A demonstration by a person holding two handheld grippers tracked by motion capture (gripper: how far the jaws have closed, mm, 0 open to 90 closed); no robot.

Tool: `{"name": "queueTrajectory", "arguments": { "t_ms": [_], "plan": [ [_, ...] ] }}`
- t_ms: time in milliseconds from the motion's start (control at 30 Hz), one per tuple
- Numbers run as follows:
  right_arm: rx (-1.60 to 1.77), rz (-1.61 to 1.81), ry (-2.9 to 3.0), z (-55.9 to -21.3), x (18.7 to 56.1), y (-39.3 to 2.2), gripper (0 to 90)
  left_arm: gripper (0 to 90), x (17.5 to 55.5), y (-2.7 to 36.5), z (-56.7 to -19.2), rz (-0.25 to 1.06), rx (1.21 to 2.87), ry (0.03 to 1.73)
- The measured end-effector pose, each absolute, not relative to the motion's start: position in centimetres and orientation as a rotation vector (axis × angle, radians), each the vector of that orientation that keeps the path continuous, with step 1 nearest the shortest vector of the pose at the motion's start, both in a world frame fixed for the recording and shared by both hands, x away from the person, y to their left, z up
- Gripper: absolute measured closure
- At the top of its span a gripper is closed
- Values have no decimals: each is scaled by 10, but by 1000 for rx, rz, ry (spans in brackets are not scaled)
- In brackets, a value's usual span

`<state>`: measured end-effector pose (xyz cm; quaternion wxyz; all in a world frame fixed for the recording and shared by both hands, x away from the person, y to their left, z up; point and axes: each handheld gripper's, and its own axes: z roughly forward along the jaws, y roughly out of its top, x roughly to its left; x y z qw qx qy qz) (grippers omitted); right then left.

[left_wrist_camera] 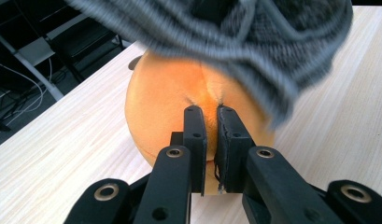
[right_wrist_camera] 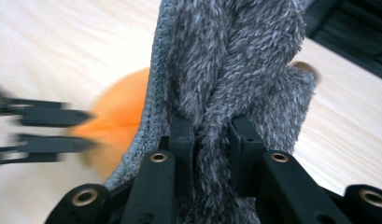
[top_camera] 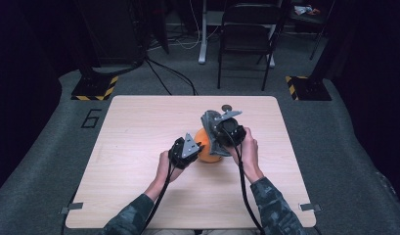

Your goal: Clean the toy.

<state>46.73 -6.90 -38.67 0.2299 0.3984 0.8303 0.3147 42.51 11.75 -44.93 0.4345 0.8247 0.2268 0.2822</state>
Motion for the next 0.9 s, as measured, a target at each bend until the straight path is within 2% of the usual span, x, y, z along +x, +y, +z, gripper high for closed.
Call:
{"name": "queueTrajectory", "arguments": {
  "t_ms": [233, 500, 900],
  "plan": [
    [1174, 893, 2255, -391, 476, -84, 741, 836, 428, 120, -450, 689, 2045, 588],
    [1181, 957, 2253, -376, 469, -93, 739, 834, 430, 123, -450, 678, 2038, 606],
    [1310, 928, 2190, -378, 463, -142, 734, 831, 432, 124, -450, 673, 2038, 605]
  ]
}}
